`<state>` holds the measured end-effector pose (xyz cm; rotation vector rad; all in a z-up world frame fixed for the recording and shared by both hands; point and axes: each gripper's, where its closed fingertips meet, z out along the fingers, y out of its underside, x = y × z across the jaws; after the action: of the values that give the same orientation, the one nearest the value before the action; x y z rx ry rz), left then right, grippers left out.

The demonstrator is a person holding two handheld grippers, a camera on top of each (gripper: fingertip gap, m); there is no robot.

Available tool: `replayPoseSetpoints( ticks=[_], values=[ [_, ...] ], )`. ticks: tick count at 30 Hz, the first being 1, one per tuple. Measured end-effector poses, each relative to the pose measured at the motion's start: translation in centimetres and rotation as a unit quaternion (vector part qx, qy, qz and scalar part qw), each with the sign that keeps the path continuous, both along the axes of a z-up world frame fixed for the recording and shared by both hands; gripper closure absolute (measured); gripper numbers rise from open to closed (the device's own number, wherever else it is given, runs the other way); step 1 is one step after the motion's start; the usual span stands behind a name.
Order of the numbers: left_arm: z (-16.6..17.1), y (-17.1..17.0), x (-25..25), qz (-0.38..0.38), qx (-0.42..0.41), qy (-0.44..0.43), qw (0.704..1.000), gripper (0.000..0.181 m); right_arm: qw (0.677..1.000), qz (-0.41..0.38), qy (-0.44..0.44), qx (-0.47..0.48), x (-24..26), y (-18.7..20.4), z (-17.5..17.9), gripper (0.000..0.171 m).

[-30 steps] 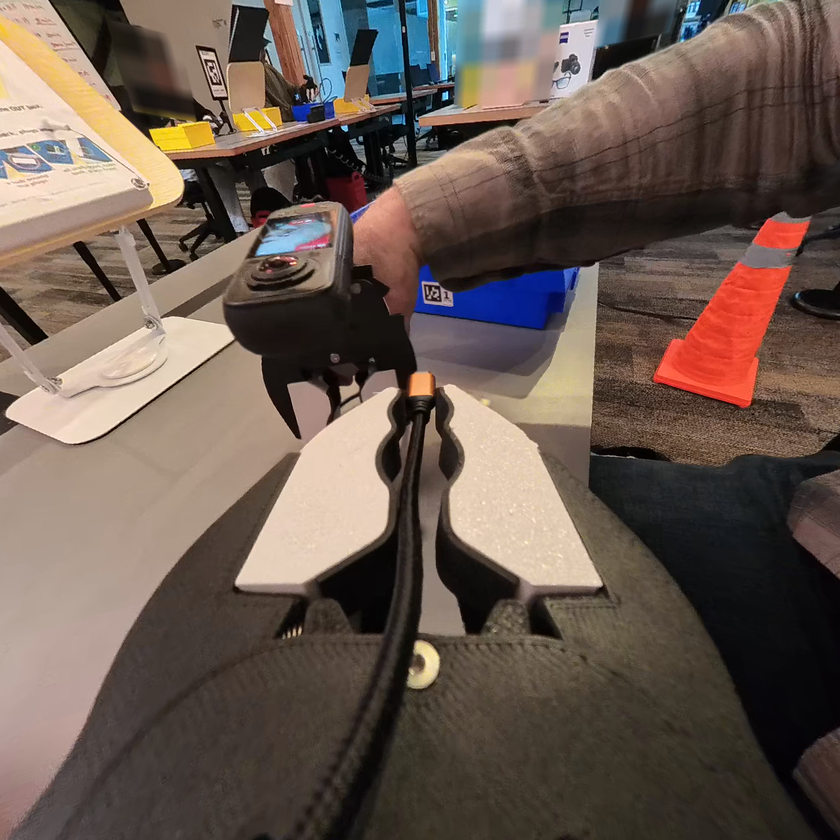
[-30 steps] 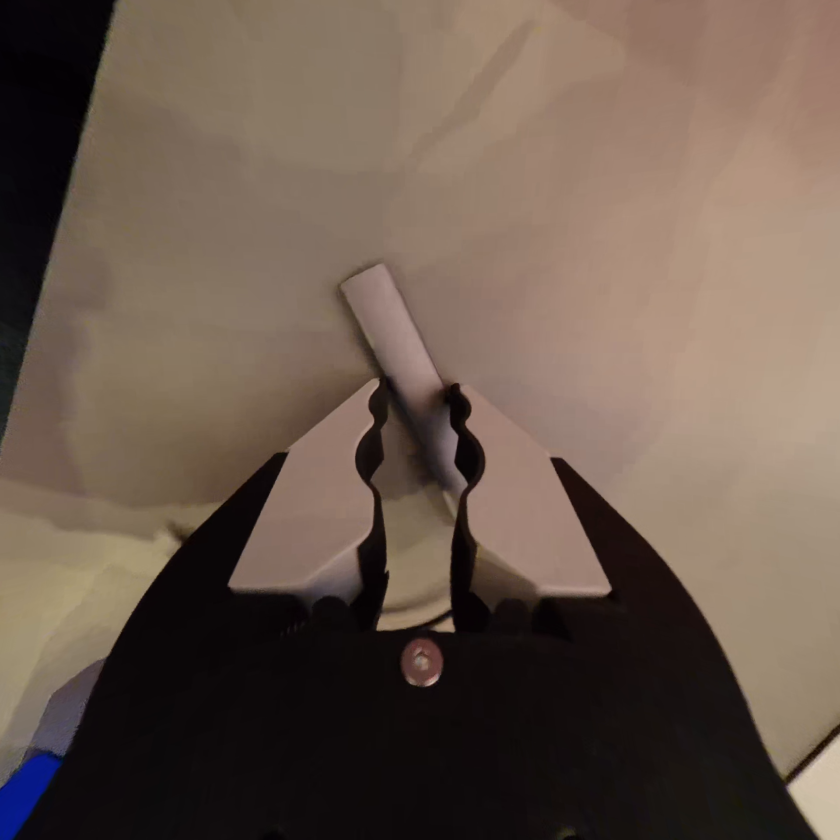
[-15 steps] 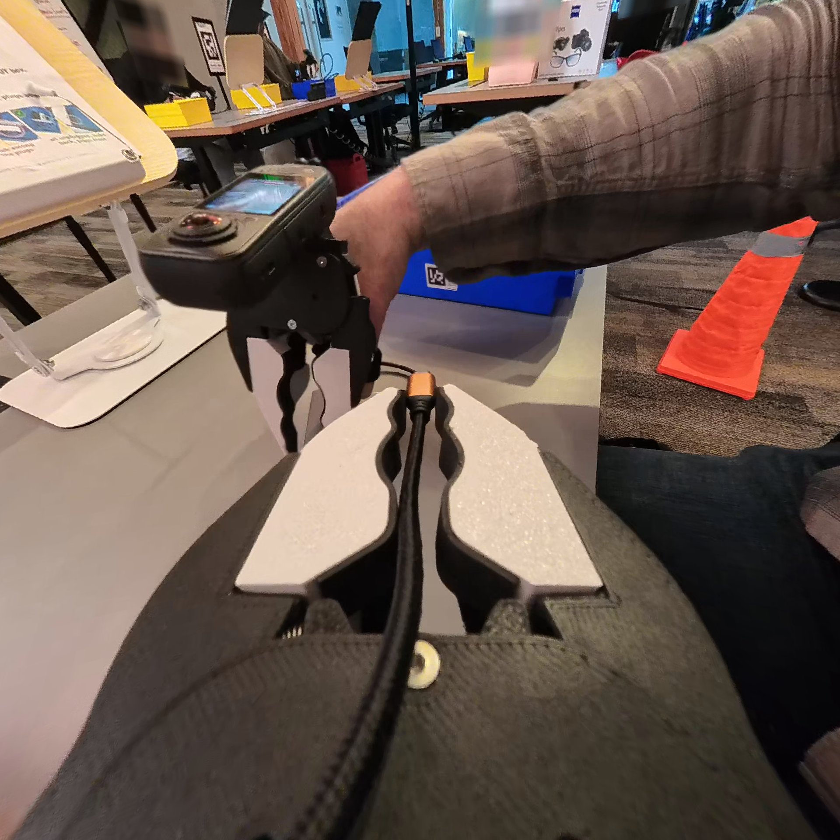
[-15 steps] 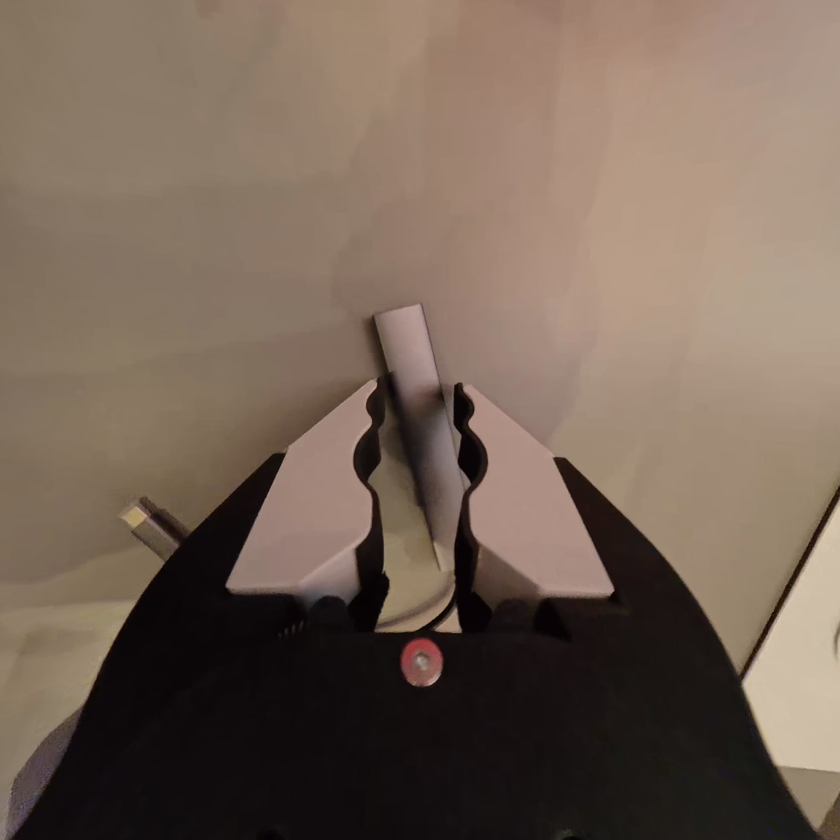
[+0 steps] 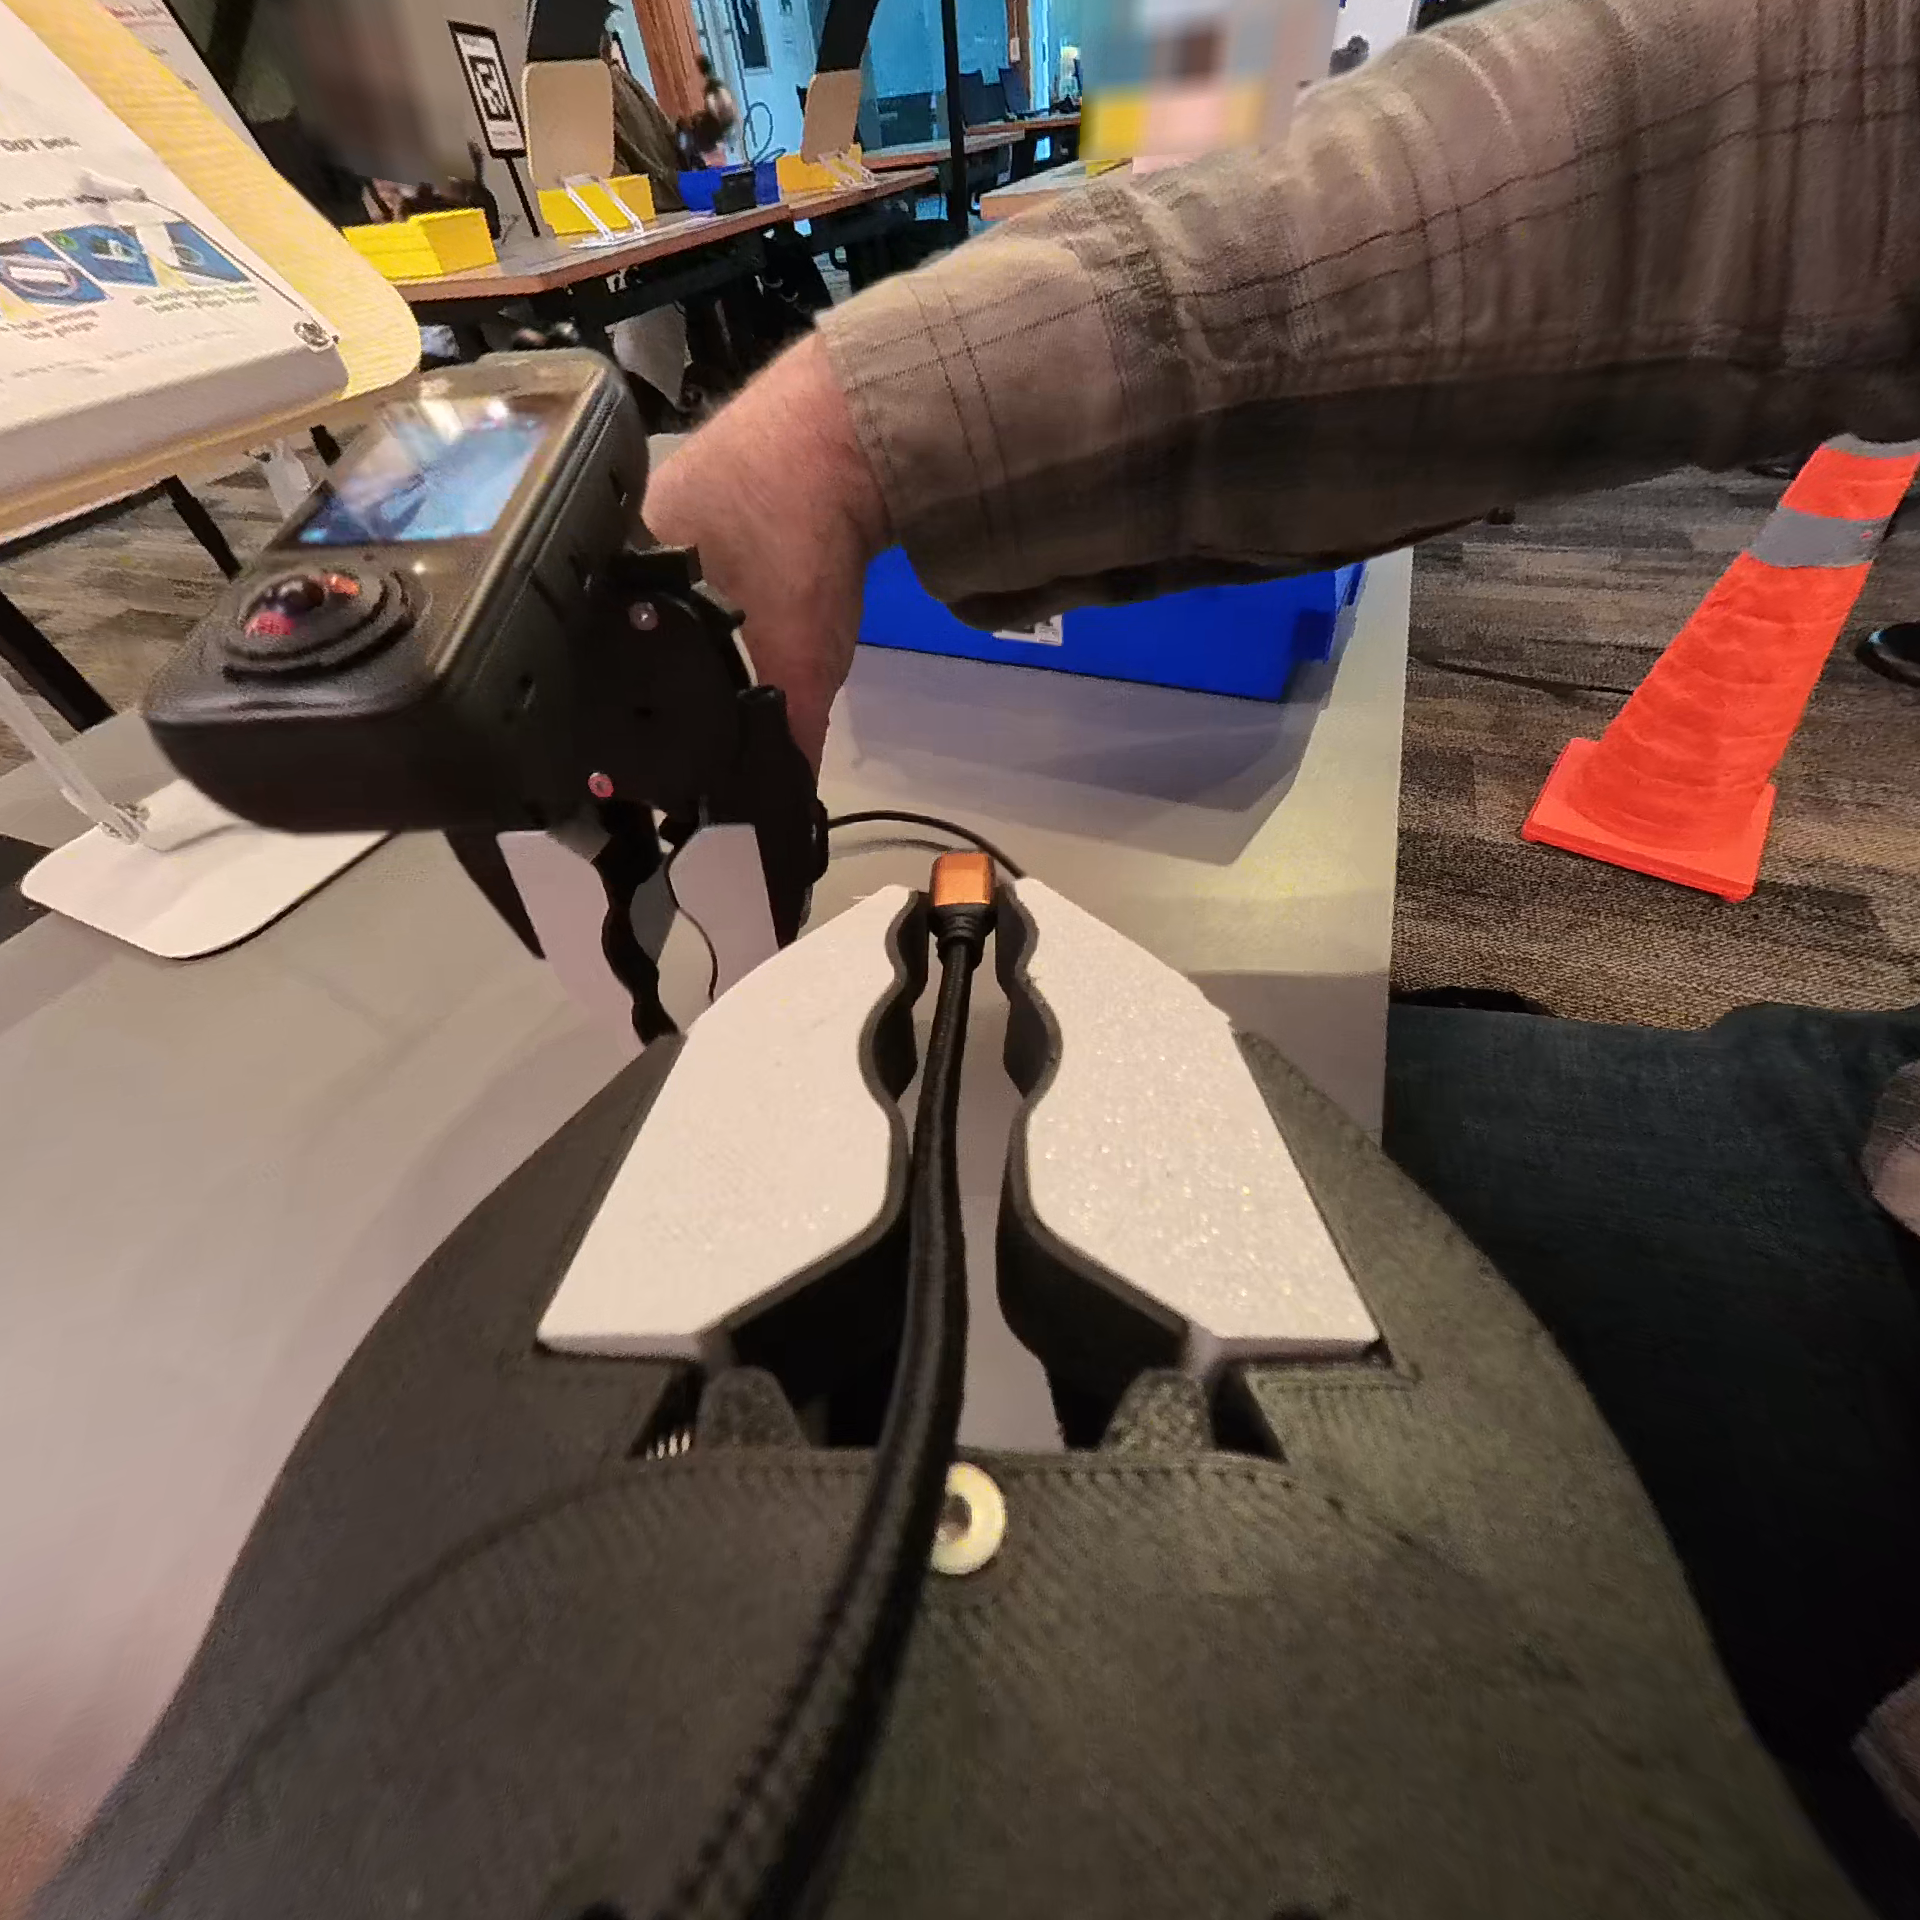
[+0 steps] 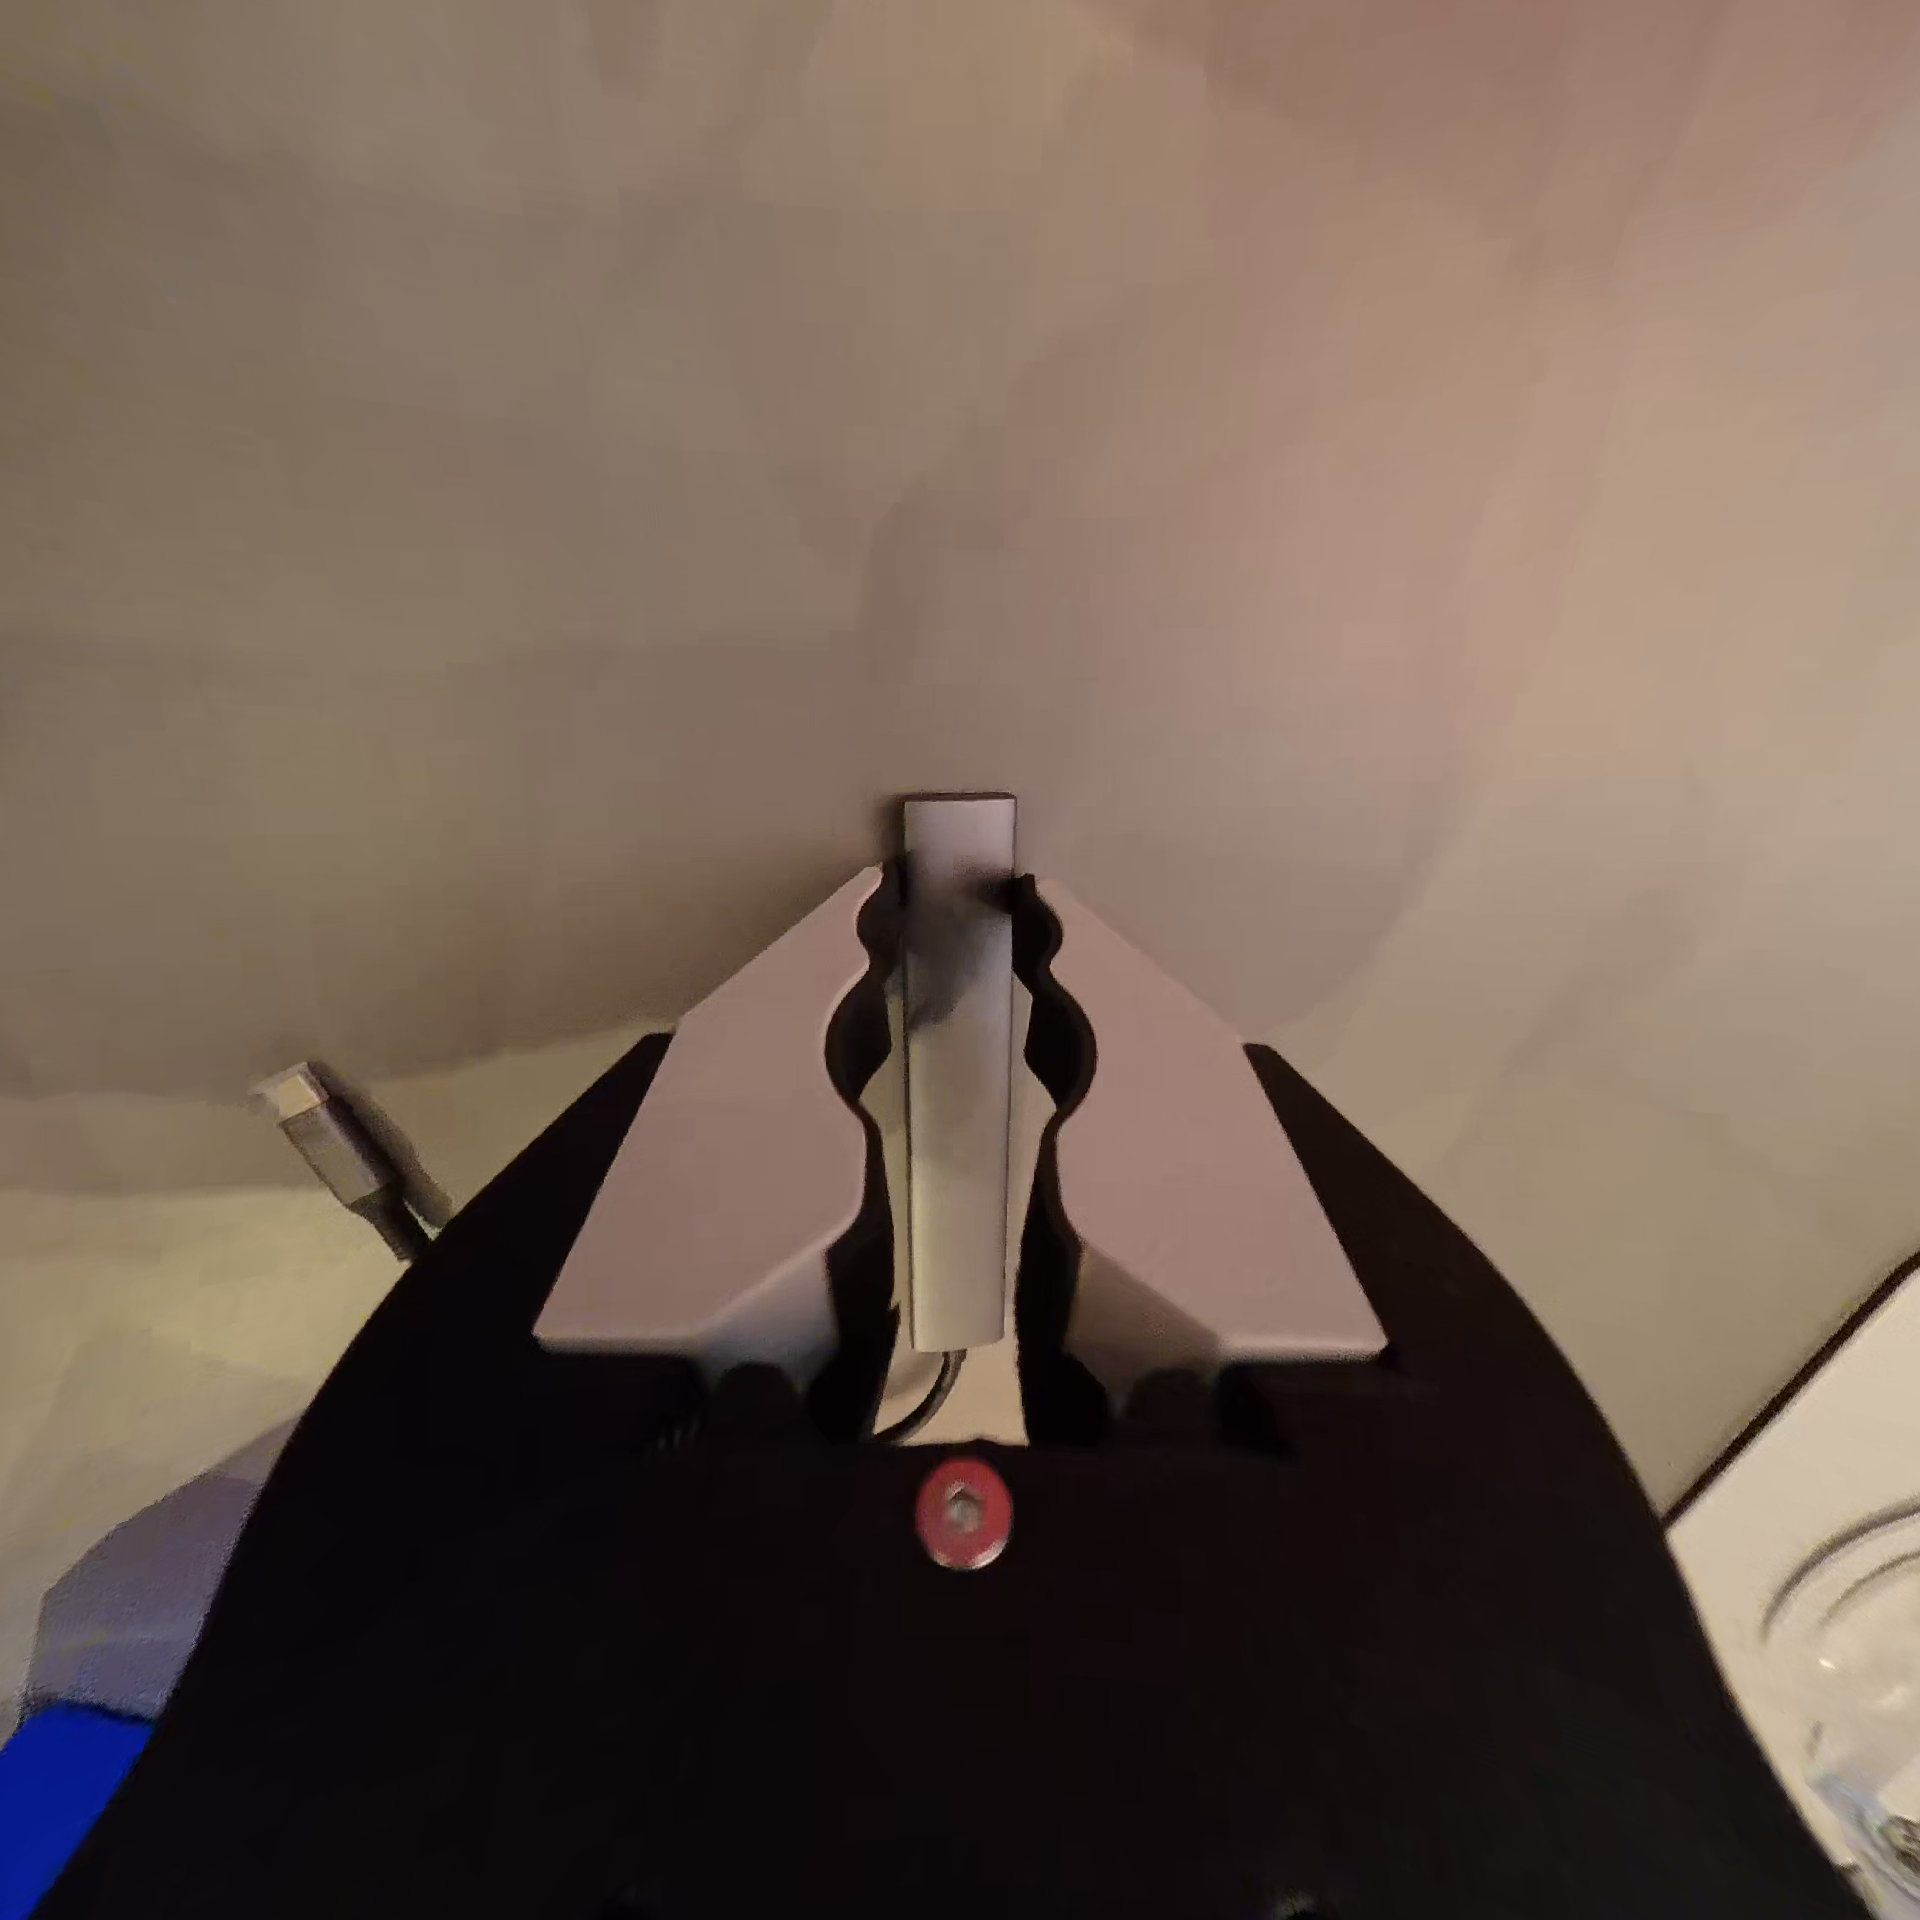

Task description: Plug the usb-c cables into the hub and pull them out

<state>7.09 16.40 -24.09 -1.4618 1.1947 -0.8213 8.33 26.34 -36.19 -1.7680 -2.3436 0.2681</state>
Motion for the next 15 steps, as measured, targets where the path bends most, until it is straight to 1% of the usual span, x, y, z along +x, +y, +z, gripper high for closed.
replayPoseSetpoints(
  ticks=[5, 15],
  values=[
    [-0.7, 1.1, -0.4, 0.029, -0.008, 0.007, 1.000, 0.169, 0.999, -0.018, 0.034, -0.001, 0.3, 0.2, 0.8, 0.153],
    [-1.6, 4.1, -1.2, 0.102, -0.017, 0.021, 0.994, 0.169, 0.992, -0.029, 0.122, -0.004, 1.0, 0.1, 5.2, 0.153]
  ],
)
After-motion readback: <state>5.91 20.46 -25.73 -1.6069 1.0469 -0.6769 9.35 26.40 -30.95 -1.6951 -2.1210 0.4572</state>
